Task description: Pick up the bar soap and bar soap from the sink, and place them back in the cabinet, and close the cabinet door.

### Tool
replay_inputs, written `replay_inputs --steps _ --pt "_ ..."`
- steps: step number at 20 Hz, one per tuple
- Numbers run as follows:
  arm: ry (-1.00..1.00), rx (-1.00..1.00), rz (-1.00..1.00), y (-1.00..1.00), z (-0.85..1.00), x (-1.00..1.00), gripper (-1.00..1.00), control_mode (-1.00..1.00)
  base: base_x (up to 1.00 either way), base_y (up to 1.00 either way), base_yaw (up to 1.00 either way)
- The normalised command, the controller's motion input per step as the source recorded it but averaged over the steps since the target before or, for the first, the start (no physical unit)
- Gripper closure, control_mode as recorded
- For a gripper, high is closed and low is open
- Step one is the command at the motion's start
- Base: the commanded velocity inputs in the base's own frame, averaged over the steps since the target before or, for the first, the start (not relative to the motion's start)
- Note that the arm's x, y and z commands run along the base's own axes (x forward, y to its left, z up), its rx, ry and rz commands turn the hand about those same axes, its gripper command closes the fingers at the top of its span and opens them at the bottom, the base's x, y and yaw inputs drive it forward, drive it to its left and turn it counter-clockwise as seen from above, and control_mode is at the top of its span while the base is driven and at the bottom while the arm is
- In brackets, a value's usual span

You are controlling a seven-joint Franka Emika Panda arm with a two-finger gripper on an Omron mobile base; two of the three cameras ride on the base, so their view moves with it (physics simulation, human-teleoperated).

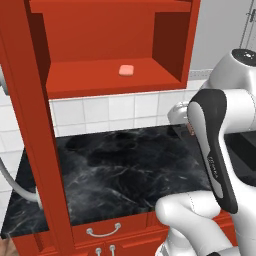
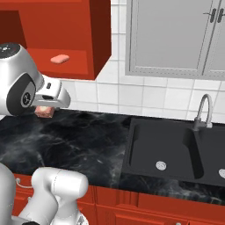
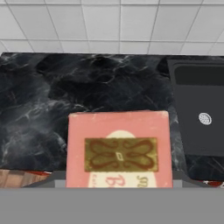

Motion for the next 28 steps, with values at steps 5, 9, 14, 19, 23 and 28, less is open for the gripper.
replay_inputs --steps 5,9,14,19,23,28 --pt "0.0 0.0 0.0 0.0 0.0 0.0 1.0 1.0 0.0 0.0 0.0" --pt "0.0 0.0 0.0 0.0 0.0 0.0 1.0 -1.0 0.0 0.0 0.0" --pt "-0.01 0.0 0.0 0.22 0.21 0.0 1.0 -1.0 0.0 0.0 0.0" --pt "-0.04 0.0 0.0 0.42 0.29 0.02 1.0 -1.0 0.0 0.0 0.0" --pt "-0.05 0.0 0.0 0.43 0.31 0.11 1.0 -1.0 0.0 0.0 0.0" --pt "-0.06 0.0 0.0 0.38 0.28 0.25 1.0 -1.0 0.0 0.0 0.0"
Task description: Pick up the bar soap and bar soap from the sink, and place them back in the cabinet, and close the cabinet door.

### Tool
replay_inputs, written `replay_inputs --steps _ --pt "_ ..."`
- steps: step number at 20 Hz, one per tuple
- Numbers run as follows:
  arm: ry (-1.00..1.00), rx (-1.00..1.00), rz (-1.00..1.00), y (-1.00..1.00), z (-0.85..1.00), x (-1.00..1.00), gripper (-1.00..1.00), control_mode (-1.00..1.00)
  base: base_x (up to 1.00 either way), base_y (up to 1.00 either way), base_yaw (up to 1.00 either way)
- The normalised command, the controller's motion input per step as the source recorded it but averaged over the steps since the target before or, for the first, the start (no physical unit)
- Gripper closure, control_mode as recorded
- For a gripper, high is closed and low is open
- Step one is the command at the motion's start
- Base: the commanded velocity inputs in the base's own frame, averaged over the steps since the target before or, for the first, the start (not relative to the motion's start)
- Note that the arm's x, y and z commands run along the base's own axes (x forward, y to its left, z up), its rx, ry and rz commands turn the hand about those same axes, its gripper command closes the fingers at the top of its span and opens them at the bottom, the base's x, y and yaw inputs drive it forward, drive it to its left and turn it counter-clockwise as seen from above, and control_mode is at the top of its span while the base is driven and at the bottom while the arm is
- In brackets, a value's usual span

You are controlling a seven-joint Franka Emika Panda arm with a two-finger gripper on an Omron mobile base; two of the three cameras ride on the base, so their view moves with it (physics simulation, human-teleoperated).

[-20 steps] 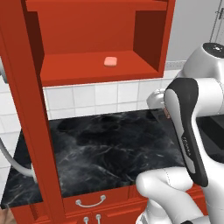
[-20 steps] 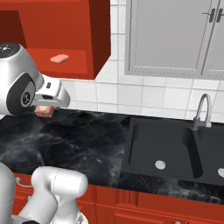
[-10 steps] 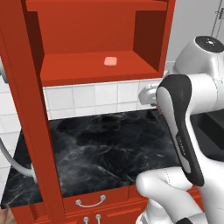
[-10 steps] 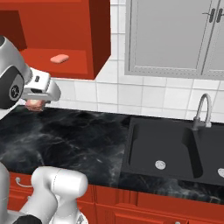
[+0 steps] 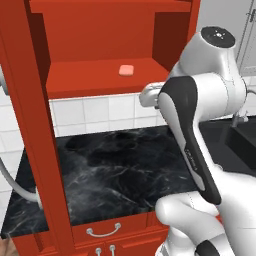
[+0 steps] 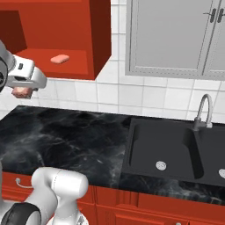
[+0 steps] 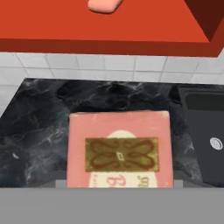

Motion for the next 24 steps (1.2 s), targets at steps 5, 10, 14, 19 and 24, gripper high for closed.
replay_inputs --steps 5,10,14,19,24 --pt "-0.09 0.0 0.0 0.18 0.15 0.31 1.0 -1.0 0.0 0.0 0.0" --pt "-0.07 0.0 0.0 0.21 0.05 0.47 1.0 -1.0 0.0 0.0 0.0" --pt "-0.08 0.0 0.0 0.22 0.04 0.49 1.0 -1.0 0.0 0.0 0.0" --pt "-0.13 0.0 0.0 0.21 0.09 0.26 1.0 -1.0 0.0 0.0 0.0" --pt "-0.11 0.0 0.0 0.17 0.04 0.26 1.0 -1.0 0.0 0.0 0.0"
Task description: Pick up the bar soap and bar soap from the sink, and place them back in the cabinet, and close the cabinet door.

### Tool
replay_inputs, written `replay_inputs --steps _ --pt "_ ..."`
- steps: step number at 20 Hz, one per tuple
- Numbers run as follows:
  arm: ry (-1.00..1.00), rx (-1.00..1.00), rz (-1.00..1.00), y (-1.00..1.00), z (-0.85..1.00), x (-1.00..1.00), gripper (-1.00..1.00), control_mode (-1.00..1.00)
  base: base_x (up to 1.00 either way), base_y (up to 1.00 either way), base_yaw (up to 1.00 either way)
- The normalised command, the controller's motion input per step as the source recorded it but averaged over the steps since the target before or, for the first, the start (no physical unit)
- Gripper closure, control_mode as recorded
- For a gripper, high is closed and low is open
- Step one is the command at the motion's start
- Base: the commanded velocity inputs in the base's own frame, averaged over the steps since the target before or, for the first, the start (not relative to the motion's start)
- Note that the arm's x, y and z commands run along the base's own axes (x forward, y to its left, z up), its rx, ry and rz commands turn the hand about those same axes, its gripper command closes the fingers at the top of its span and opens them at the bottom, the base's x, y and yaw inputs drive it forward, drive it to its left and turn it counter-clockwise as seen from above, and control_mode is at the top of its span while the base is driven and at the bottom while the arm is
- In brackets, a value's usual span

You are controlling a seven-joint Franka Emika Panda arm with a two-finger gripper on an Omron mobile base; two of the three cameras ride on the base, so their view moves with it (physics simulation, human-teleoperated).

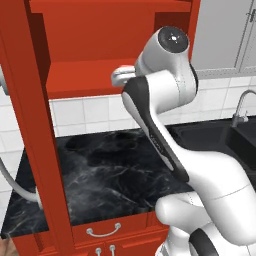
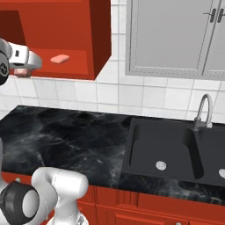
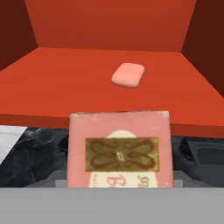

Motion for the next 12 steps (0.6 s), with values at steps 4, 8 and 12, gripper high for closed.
replay_inputs --steps 4,8,12 --pt "-0.1 0.0 0.0 0.1 0.0 0.3 1.0 -1.0 0.0 0.0 0.0" --pt "-0.05 0.0 0.01 0.05 0.0 0.35 1.0 -1.0 0.0 0.0 0.0" --pt "0.0 0.01 0.02 0.1 0.0 0.31 1.0 -1.0 0.0 0.0 0.0"
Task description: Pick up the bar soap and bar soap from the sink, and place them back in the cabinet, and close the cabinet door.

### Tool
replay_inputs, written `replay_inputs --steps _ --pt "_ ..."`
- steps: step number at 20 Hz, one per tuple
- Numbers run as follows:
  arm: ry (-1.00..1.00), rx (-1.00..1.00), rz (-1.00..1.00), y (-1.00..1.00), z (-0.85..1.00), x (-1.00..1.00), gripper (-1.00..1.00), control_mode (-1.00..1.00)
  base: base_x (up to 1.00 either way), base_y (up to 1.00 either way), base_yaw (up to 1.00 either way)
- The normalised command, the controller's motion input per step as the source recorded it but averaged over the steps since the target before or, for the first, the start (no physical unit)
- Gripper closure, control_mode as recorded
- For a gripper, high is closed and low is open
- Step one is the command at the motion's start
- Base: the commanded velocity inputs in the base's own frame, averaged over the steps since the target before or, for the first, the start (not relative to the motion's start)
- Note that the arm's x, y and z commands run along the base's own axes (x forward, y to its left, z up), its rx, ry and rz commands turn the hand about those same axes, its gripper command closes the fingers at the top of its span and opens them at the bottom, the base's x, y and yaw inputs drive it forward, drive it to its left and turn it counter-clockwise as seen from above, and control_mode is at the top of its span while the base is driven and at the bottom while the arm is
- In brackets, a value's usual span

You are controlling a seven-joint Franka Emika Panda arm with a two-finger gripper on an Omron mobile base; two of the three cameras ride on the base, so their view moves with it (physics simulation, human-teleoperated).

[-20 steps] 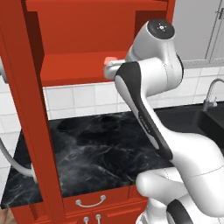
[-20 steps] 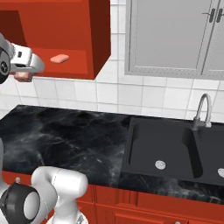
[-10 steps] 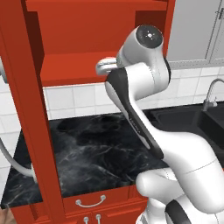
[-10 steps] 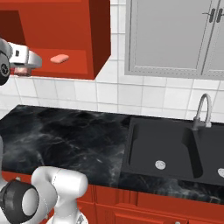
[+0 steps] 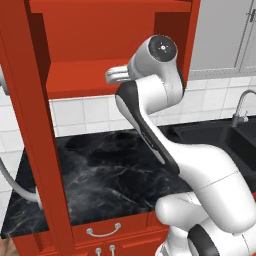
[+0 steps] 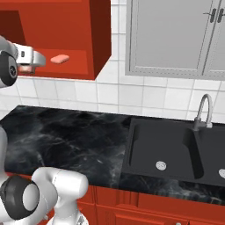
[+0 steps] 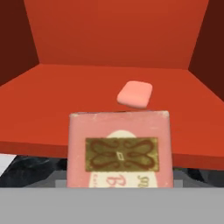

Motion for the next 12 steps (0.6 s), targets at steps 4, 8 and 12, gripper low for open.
replay_inputs --steps 4,8,12 --pt "0.0 0.03 0.01 0.13 0.0 0.32 1.0 -1.0 0.0 0.0 0.0" --pt "0.0 0.01 0.01 0.16 0.0 0.27 1.0 -1.0 0.0 0.0 0.0" --pt "0.0 0.0 0.0 0.13 0.0 0.31 1.0 -1.0 0.0 0.0 0.0"
